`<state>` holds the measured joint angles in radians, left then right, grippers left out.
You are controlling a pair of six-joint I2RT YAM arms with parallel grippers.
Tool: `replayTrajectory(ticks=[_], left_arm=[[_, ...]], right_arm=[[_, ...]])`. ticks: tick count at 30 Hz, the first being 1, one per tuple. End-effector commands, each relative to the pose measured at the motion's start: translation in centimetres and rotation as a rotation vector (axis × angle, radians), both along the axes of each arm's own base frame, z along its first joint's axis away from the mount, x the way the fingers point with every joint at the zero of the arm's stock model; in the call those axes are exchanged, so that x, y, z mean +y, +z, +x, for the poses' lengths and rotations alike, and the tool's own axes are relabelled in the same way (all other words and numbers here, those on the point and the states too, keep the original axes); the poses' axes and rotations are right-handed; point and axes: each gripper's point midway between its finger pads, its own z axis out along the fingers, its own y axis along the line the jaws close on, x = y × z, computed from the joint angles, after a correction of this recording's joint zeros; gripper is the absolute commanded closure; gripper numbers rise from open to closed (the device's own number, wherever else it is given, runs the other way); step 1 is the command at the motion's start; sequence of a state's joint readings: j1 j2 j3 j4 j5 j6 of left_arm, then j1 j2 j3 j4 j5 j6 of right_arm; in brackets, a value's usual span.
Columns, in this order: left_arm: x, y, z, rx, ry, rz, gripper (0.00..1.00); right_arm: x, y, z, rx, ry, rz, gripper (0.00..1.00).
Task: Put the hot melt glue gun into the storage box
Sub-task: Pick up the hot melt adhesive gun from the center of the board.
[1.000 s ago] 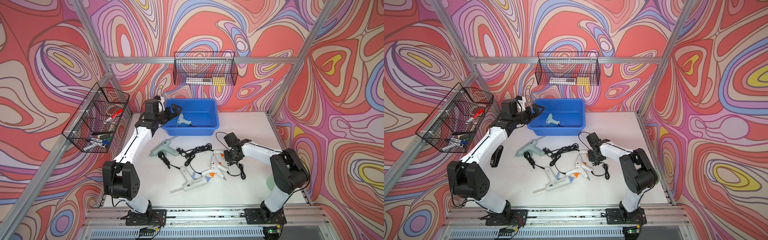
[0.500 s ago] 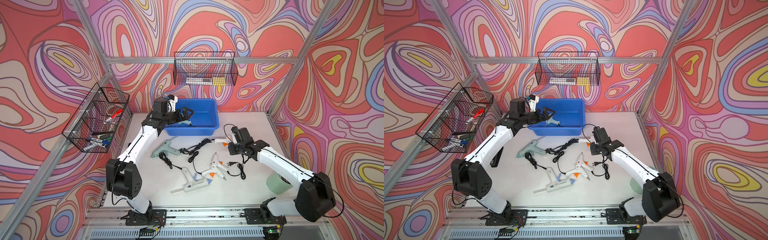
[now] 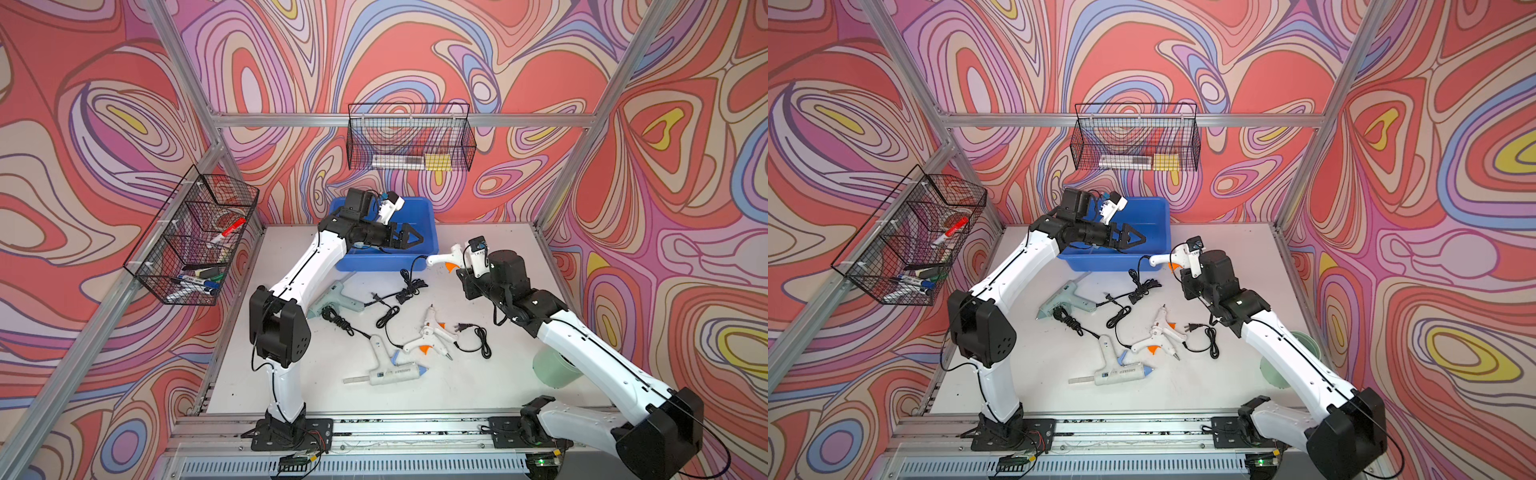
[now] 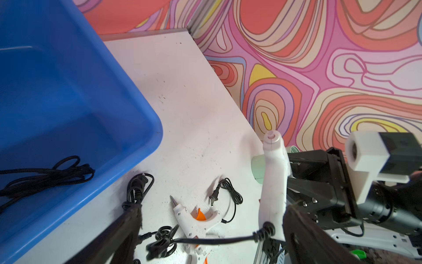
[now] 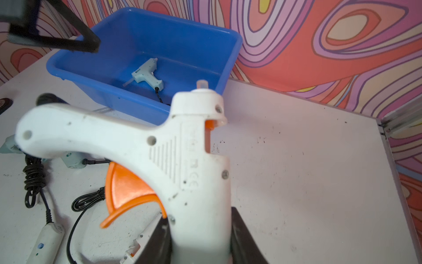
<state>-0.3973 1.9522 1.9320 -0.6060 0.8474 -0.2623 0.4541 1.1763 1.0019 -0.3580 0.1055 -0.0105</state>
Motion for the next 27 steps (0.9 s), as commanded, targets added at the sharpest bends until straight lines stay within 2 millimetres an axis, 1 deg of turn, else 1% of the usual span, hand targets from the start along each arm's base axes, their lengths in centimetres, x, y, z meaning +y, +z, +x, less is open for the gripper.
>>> replayTrajectory(ticks=[1,4,6,13,15,21,22,25,26,27], left_arm=[[-1.6,0.0,-3.2,0.058,-0.146,-0.010,0.01],[-2.4,0.6,-4.2,0.057,-0.205,-0.021,0.01],[-2.5,0.7,-4.9,0.052,-0.237,-0.011,0.01],[-2.1,-0.7,-6.6,0.090,-0.296,0.049,0.01],[-2.1,-0.9,-6.9,0.103,-0.310,0.048,0.04],[-2.3,-1.4,-7.4,0.128,-0.334,0.053,0.19],[-2.3,-1.4,-7.5,0.128,-0.341,0.056,0.23],[-2.4,-1.5,-7.6,0.135,-0.344,0.054,0.41],[-2.4,-1.4,-7.6,0.137,-0.345,0.053,0.49],[-2.4,-1.4,-7.6,0.138,-0.344,0.052,0.53]], right_arm=[[1.7,2.3,0.7,-0.099,0.082,-0.018,1.00],[2.8,2.8,0.8,-0.126,0.129,-0.043,1.00],[3.3,3.2,0.9,-0.141,0.148,-0.055,1.00],[4.6,4.0,1.2,-0.170,0.198,-0.085,1.00],[4.8,4.1,1.2,-0.176,0.199,-0.095,1.00],[5.2,4.6,1.2,-0.190,0.212,-0.112,1.00],[5.2,4.7,1.2,-0.194,0.211,-0.115,1.00],[5.3,4.8,1.2,-0.198,0.209,-0.119,1.00],[5.4,4.7,1.2,-0.195,0.211,-0.120,1.00],[5.4,4.7,1.3,-0.196,0.211,-0.123,1.00]])
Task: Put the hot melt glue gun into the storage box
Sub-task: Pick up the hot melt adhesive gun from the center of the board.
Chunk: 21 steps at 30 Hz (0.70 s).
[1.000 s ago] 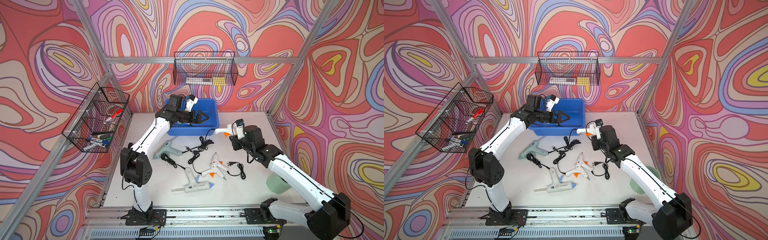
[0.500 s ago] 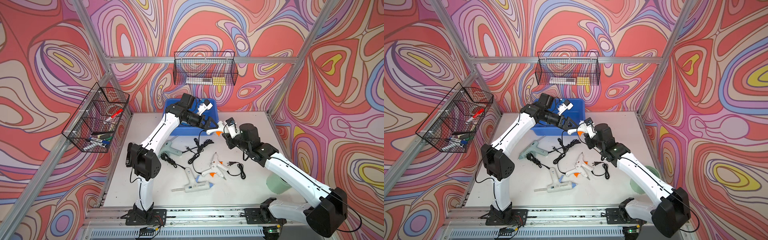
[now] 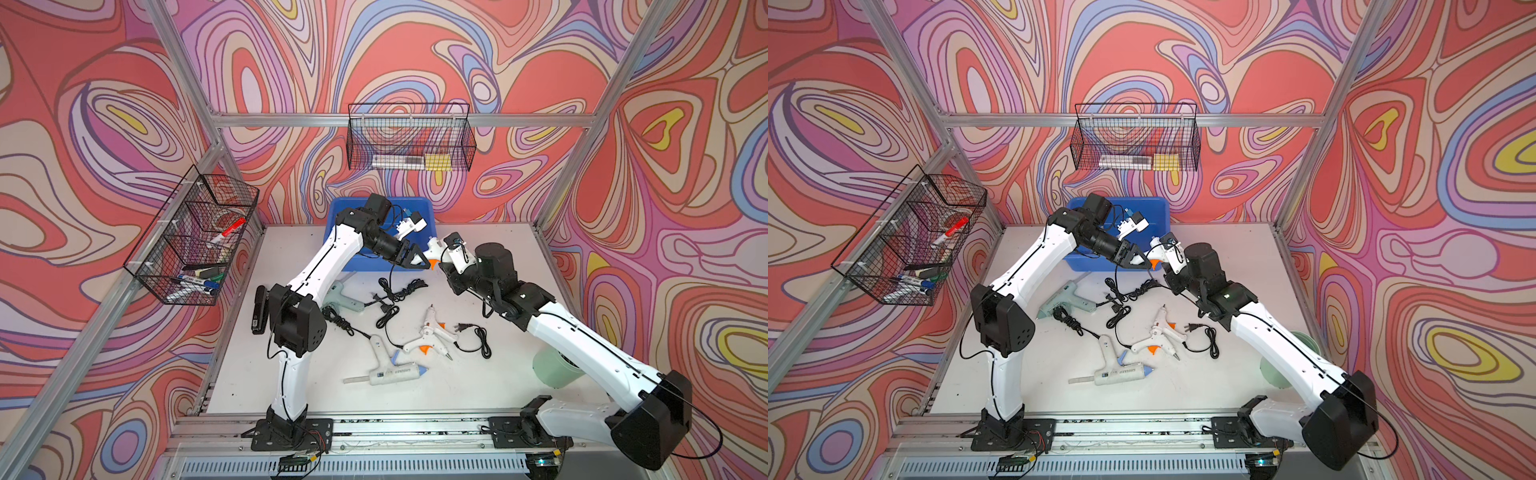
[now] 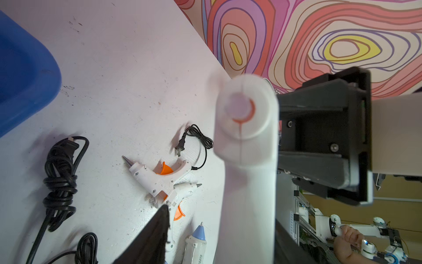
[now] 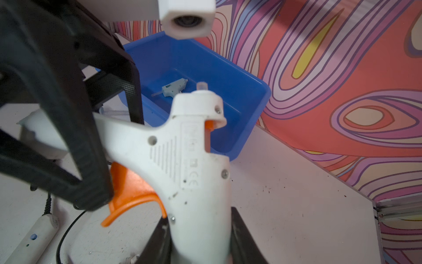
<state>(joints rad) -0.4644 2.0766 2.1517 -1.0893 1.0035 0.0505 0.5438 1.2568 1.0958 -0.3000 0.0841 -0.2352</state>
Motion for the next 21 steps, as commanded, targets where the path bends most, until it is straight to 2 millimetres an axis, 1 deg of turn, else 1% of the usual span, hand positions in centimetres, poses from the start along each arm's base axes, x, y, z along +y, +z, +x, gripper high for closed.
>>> replayTrajectory(ticks=[1,2,4,5,6,9,10,13,14,15,16,17,18,20,21], left_arm=[[-0.1,0.5,-0.7,0.010,-0.027,-0.012,0.53],[-0.1,0.5,-0.7,0.009,-0.027,-0.013,0.55],[-0.1,0.7,-0.8,0.007,-0.030,-0.017,0.55],[0.0,0.8,-0.8,0.005,-0.028,-0.014,0.59],[0.0,0.8,-0.9,0.002,-0.029,-0.013,0.66],[0.2,1.0,-0.9,-0.011,-0.024,-0.004,0.92],[0.2,1.0,-0.9,-0.013,-0.024,-0.003,0.99],[0.1,1.4,-0.9,-0.015,-0.021,-0.010,1.00],[0.2,1.5,-0.9,-0.013,-0.015,-0.011,1.00],[0.1,1.7,-0.7,-0.016,-0.008,-0.013,1.00],[0.2,1.9,-0.6,-0.022,0.004,-0.015,1.00],[0.2,2.1,-0.3,-0.029,0.017,-0.015,1.00],[0.3,2.6,0.0,-0.039,0.034,-0.020,1.00],[0.7,3.8,0.8,-0.064,0.073,-0.037,1.00],[0.9,4.7,1.3,-0.075,0.097,-0.053,1.00]], right_arm=[[0.5,2.1,0.5,-0.060,0.000,0.023,1.00],[0.5,1.9,0.6,-0.058,0.000,0.022,1.00],[0.6,1.9,0.5,-0.057,0.000,0.019,1.00],[0.5,1.9,0.5,-0.059,-0.003,0.018,1.00],[0.5,1.7,0.6,-0.057,-0.005,0.016,1.00],[0.3,1.7,0.6,-0.060,-0.014,0.015,1.00],[0.3,1.7,0.6,-0.060,-0.016,0.015,1.00],[0.3,1.8,0.6,-0.058,-0.018,0.021,0.99],[0.3,1.8,0.6,-0.060,-0.019,0.024,0.91],[0.2,1.9,0.5,-0.066,-0.022,0.031,0.76],[0.0,2.1,0.6,-0.075,-0.033,0.038,0.58],[-0.2,2.3,0.4,-0.086,-0.038,0.045,0.51],[-0.3,2.4,0.3,-0.094,-0.039,0.051,0.45],[-0.6,2.9,-0.1,-0.110,-0.050,0.068,0.31],[-0.9,3.1,-0.3,-0.119,-0.057,0.077,0.19]])
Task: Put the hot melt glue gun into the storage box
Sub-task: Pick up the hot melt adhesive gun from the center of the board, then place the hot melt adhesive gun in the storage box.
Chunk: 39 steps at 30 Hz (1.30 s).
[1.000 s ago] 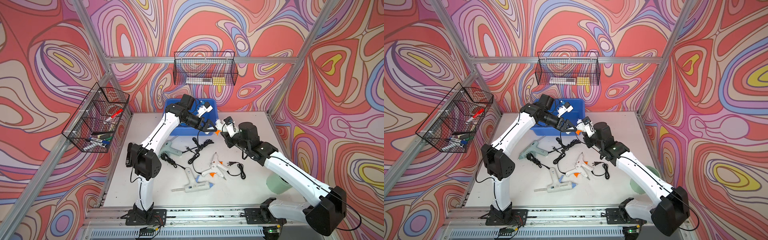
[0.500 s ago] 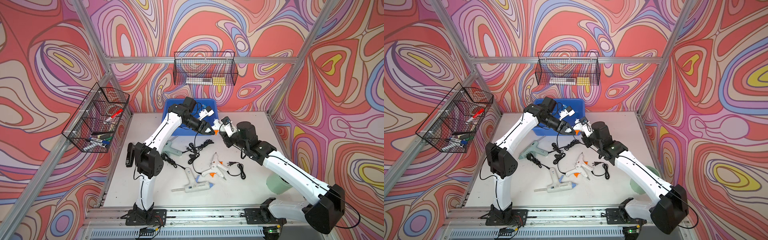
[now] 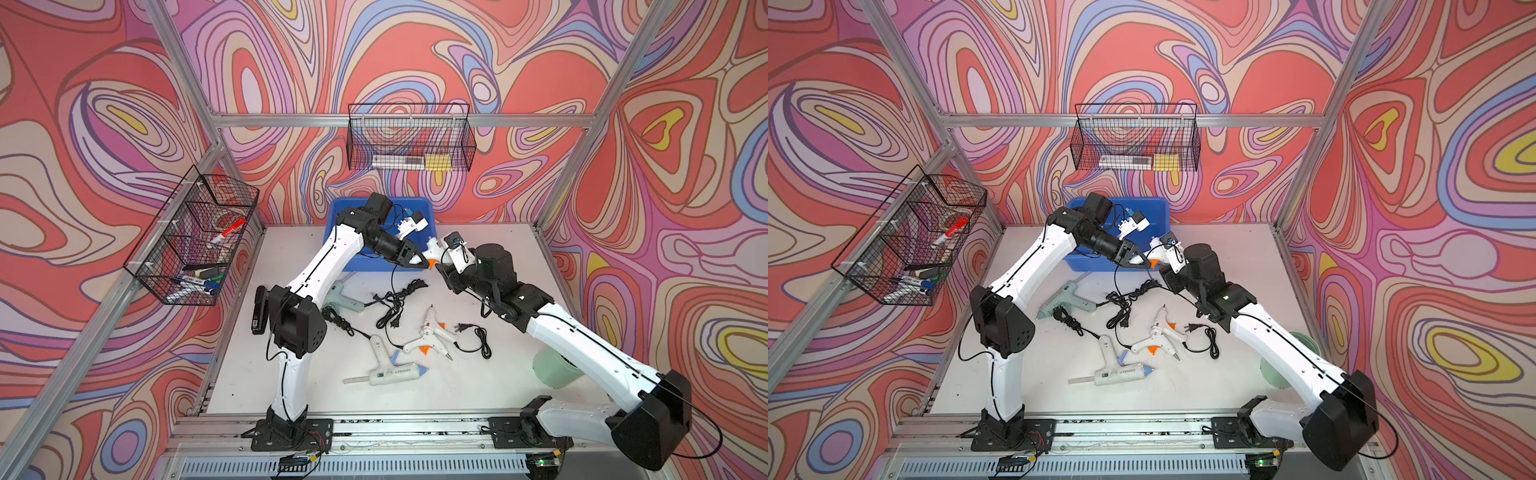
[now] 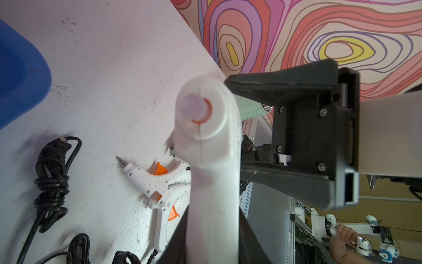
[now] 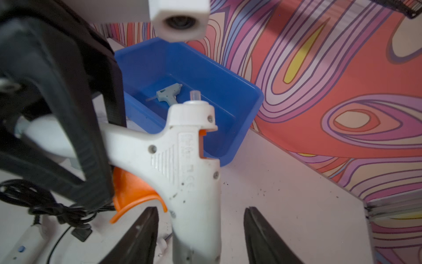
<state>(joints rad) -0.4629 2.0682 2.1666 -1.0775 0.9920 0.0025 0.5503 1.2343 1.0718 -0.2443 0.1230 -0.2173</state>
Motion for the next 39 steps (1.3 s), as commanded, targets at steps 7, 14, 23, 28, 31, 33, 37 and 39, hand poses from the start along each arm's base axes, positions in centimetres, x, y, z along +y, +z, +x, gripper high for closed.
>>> replayTrajectory(ticks=[7,14,23,28,31,33,37,39], left_arm=[[3.6,10.6,4.5,-0.172,0.255,-0.184,1.00],[7.6,15.4,8.6,-0.198,0.446,-0.308,1.00],[11.1,20.6,11.1,-0.328,0.472,-0.456,1.00],[13.3,22.2,12.3,-0.357,0.471,-0.501,1.00],[14.7,23.2,12.4,-0.398,0.477,-0.518,1.00],[15.7,23.6,12.6,-0.438,0.492,-0.515,1.00],[17.9,23.1,13.9,-0.497,0.572,-0.470,1.00],[19.3,22.8,14.8,-0.498,0.614,-0.465,1.00]], right_arm=[[-2.9,4.3,-2.1,-0.163,-0.107,0.143,0.02],[-5.5,4.8,-2.9,-0.211,-0.220,0.205,0.02],[-5.1,3.9,-3.3,-0.182,-0.199,0.216,0.02],[-5.0,3.7,-3.2,-0.177,-0.193,0.217,0.02],[-4.8,3.6,-3.1,-0.171,-0.188,0.219,0.02],[-4.6,3.4,-3.1,-0.166,-0.178,0.219,0.02],[-4.2,3.1,-2.9,-0.153,-0.165,0.215,0.02],[-4.1,3.1,-2.8,-0.147,-0.162,0.212,0.02]])
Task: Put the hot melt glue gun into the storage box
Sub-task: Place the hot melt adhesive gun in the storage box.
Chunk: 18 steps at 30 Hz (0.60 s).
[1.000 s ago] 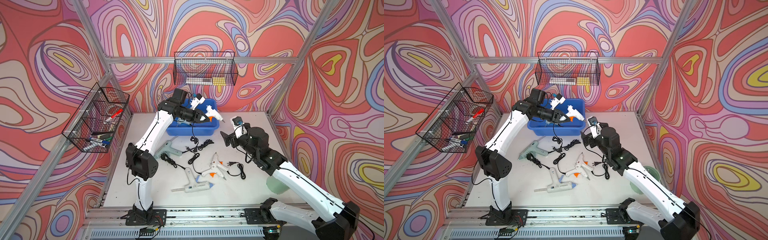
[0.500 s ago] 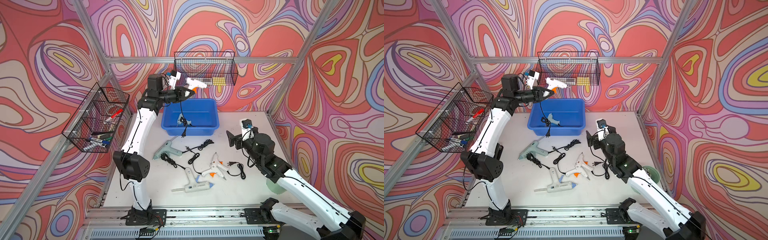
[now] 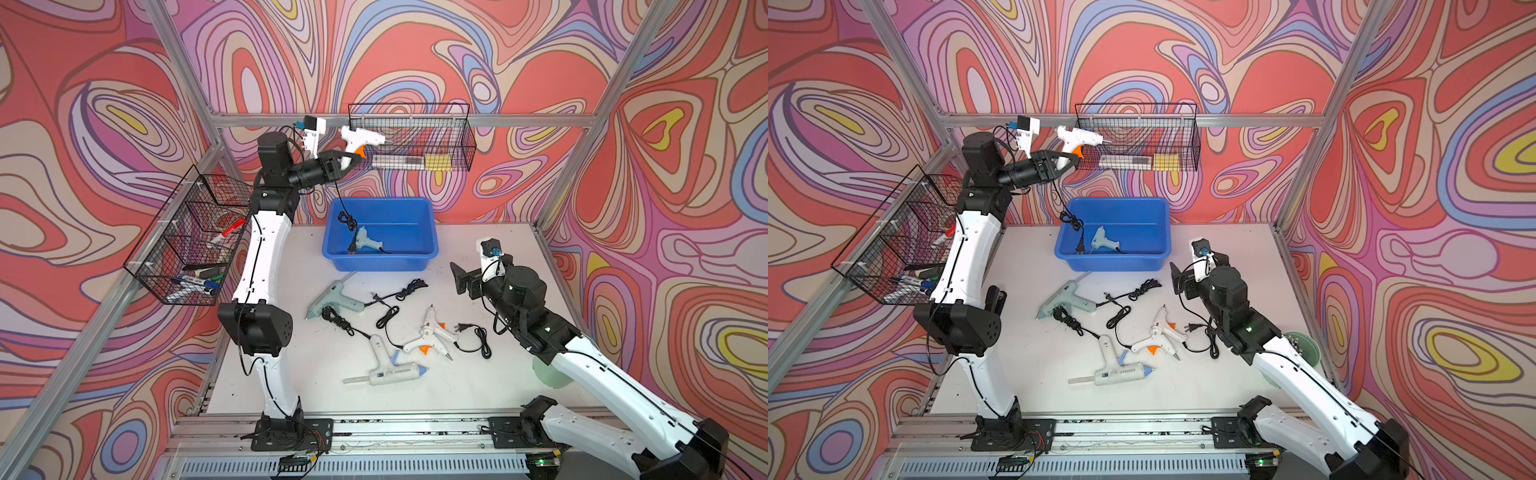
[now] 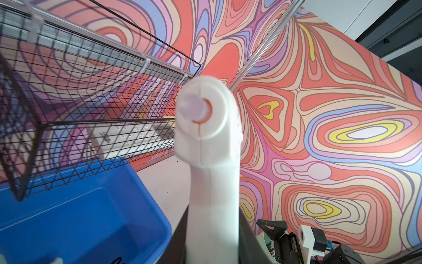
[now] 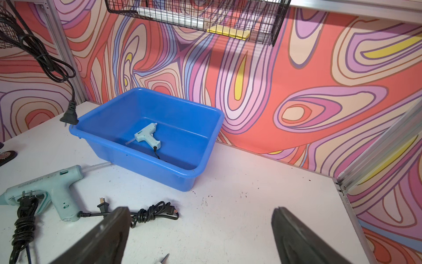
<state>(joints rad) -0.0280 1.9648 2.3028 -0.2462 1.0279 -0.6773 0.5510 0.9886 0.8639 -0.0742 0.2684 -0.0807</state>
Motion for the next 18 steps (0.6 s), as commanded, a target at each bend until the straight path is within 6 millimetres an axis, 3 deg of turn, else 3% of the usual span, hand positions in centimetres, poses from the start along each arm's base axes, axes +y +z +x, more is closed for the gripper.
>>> replayTrajectory(ticks=[1,10,18], left_arm=[[2.2,1.0,1.1,-0.079,0.066,0.007,1.00],[7.6,1.3,4.4,-0.086,0.321,-0.007,1.00],[11.4,-1.1,8.4,-0.034,0.580,-0.136,1.00]], right_arm=[[0.5,0.1,0.0,0.005,0.018,0.014,0.02],[0.7,-0.7,0.3,0.028,0.018,0.011,0.02],[1.2,-1.5,0.5,0.056,0.033,0.018,0.02]])
